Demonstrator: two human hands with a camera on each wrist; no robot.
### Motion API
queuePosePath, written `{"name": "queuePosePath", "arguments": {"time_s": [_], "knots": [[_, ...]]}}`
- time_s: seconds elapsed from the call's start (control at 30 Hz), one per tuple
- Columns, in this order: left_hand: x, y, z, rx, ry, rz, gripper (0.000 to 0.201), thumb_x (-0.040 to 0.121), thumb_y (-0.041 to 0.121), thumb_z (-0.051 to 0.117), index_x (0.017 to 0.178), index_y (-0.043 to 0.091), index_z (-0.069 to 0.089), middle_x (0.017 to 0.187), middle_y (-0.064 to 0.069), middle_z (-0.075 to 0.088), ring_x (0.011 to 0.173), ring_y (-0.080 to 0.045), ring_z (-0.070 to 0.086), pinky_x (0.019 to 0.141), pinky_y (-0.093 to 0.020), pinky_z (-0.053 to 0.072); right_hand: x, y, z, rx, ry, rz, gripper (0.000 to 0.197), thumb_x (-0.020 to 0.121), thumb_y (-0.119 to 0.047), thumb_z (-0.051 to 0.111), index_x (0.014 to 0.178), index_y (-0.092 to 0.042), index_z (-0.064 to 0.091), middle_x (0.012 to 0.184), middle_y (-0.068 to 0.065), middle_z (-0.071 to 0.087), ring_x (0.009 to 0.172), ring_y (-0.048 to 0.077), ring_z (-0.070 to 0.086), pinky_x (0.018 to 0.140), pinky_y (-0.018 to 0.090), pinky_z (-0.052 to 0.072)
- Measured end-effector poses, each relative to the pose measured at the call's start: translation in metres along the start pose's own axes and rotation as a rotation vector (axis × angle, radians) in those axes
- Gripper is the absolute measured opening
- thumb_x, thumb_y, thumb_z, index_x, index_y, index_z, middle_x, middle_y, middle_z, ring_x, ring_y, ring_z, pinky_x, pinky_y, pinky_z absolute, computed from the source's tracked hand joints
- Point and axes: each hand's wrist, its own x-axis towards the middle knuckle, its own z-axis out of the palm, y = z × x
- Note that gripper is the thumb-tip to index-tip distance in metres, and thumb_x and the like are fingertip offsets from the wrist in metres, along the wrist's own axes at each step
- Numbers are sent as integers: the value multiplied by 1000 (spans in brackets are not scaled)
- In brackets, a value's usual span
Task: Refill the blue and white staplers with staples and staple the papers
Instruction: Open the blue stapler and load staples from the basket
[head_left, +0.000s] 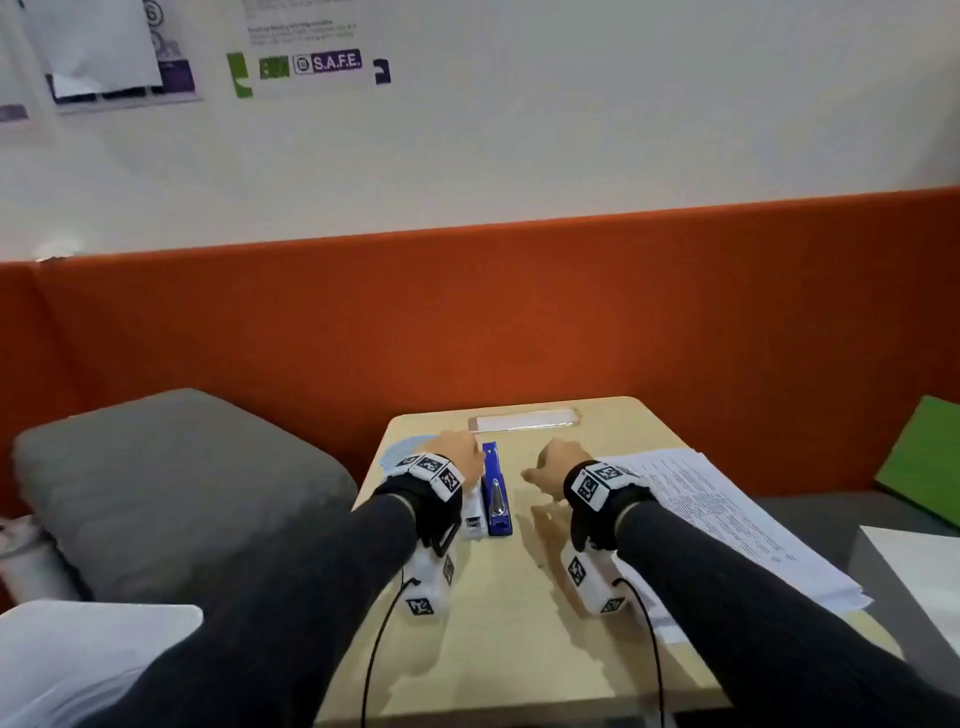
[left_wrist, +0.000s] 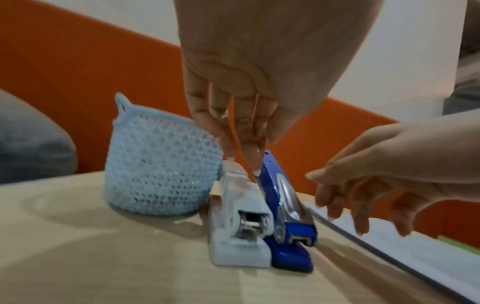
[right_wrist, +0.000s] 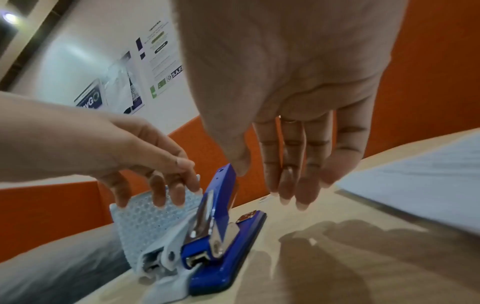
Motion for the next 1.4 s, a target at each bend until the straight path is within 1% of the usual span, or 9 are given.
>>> {"name": "queuePosePath", "arguments": {"time_s": [0.3,0.4,0.6,0.7,0.87,0.97,1.1,1.27,1.4], "knots": [[-3,-23,22,-171,5,7,27,96,32,43,79,19,60,86,-5,74,80,-24,66,79,-37,54,16,-17,18,103,-123,-62,46,92,-51,54,90,-7,66,93,11,75,86,30,72,78,39,58],[-5,-26,30,-170,-15,18,32,96,36,45,81,16,65,82,-4,74,76,-22,69,76,-37,56,24,-20,25,94,-126,-72,47,88,-57,56,68,-14,57,84,8,69,82,28,71,72,34,55],[-4,-25,30,-406,-21,-4,31,97,27,45,79,10,64,70,-3,74,49,-12,64,59,-24,52,26,-22,21,130,-221,-95,35,84,-45,67,78,-11,62,70,4,67,55,19,63,54,26,53],[-2,-20,32,-597,-47,-47,27,99,22,46,83,7,62,70,-9,73,44,-13,61,41,-17,42,30,-20,18,170,-221,-84,31,85,-40,65,75,-11,61,80,11,71,68,28,68,72,37,59],[3,-5,38,-736,-34,-53,18,98,16,49,95,3,60,80,-14,73,43,-13,61,40,-22,48,34,-3,11,373,-276,-37,25,86,-27,64,85,-2,65,90,22,74,85,38,73,85,48,59],[11,6,44,-669,12,-38,23,95,23,54,112,8,55,97,-12,71,72,-21,69,65,-34,57,37,13,7,576,-283,18,25,85,-17,63,95,6,64,82,24,73,77,37,73,80,47,60],[22,25,49,-623,25,-48,47,92,36,57,132,17,45,132,-12,44,118,-28,52,100,-39,43,38,31,-1,732,-230,-14,17,92,-12,53,81,0,58,55,9,64,48,21,62,53,28,52],[31,44,51,-785,-75,-91,57,91,41,56,141,24,33,142,-8,27,131,-27,39,110,-38,33,40,53,-11,996,-210,-4,16,95,-5,51,90,7,59,65,18,66,52,23,67,59,30,61],[33,51,49,-875,42,-54,49,92,34,57,137,22,40,139,-3,26,138,-17,22,112,-30,22,44,68,-14,1115,-121,10,18,96,-7,53,102,9,59,85,23,68,61,25,72,59,29,61]]}}
